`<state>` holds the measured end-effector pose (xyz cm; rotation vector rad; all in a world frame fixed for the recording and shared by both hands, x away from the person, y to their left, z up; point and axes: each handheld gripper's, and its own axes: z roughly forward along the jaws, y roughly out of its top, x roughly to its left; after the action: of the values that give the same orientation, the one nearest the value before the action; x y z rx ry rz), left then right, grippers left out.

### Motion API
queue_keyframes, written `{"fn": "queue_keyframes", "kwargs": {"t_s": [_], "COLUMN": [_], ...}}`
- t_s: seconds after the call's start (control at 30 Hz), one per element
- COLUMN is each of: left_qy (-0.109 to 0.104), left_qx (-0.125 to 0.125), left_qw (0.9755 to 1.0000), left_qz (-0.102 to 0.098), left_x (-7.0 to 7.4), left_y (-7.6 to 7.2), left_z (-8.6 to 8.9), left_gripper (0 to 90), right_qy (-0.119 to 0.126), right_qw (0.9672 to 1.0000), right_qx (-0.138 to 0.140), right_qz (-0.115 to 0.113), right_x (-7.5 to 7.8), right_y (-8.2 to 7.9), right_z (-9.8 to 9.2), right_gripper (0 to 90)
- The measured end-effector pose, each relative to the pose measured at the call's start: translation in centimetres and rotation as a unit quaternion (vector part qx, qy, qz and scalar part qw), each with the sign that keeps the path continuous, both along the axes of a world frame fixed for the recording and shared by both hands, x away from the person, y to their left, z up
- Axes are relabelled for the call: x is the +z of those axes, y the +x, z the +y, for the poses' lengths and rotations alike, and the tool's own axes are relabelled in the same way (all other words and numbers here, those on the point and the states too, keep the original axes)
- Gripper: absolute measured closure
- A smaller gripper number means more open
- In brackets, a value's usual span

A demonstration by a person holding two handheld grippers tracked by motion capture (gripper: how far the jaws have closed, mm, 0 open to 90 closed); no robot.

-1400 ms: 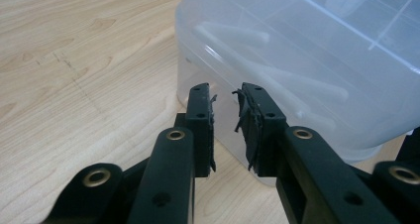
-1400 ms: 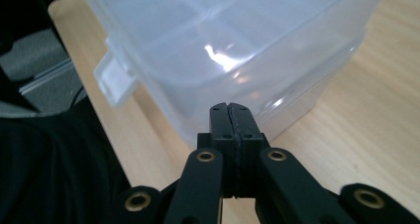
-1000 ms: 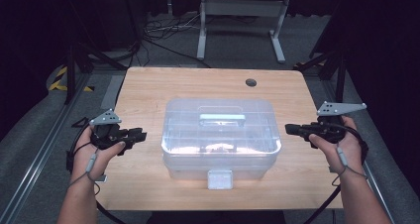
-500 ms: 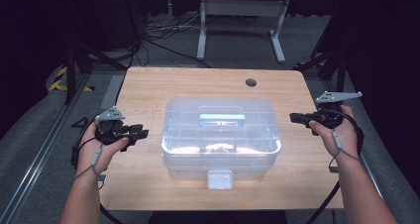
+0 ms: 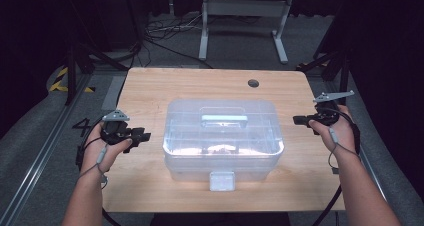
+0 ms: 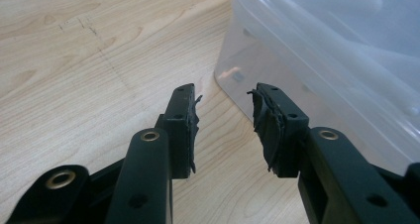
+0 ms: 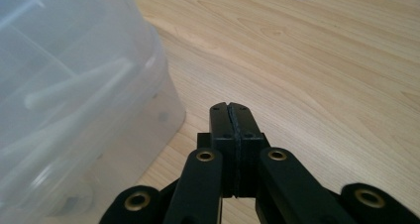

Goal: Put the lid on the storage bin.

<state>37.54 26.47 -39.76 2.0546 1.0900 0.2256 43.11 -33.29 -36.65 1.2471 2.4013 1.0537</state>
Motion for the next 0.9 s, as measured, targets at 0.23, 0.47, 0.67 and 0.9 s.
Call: {"fn": "queue_keyframes", "kwargs": {"t_s": [0.23, 0.47, 0.67, 0.9], "left_qy": [0.005, 0.015, 0.014, 0.022], "left_qx": [-0.001, 0.002, 0.005, 0.011], "left_qw": [1.0000, 0.9998, 0.9998, 0.9994], "left_qz": [0.002, 0.010, 0.016, 0.022], "left_x": [-0.3, -0.8, -0.9, -1.6], "left_y": [0.0, 0.1, 0.1, 0.3], "left_z": [0.2, 0.3, 0.5, 0.7], "left_gripper": [61.2, 61.2, 61.0, 61.0], "right_qy": [0.023, 0.047, 0.054, 0.049], "right_qw": [0.9997, 0.9988, 0.9985, 0.9984], "right_qx": [-0.005, -0.001, 0.002, 0.006], "right_qz": [0.002, 0.008, 0.009, 0.027], "right_x": [-1.3, -3.5, -4.9, -5.9], "right_y": [-0.6, -0.8, -0.8, -0.6], "right_z": [-0.5, -0.4, 0.1, 0.5], "right_gripper": [90.0, 90.0, 90.0, 90.0]}}
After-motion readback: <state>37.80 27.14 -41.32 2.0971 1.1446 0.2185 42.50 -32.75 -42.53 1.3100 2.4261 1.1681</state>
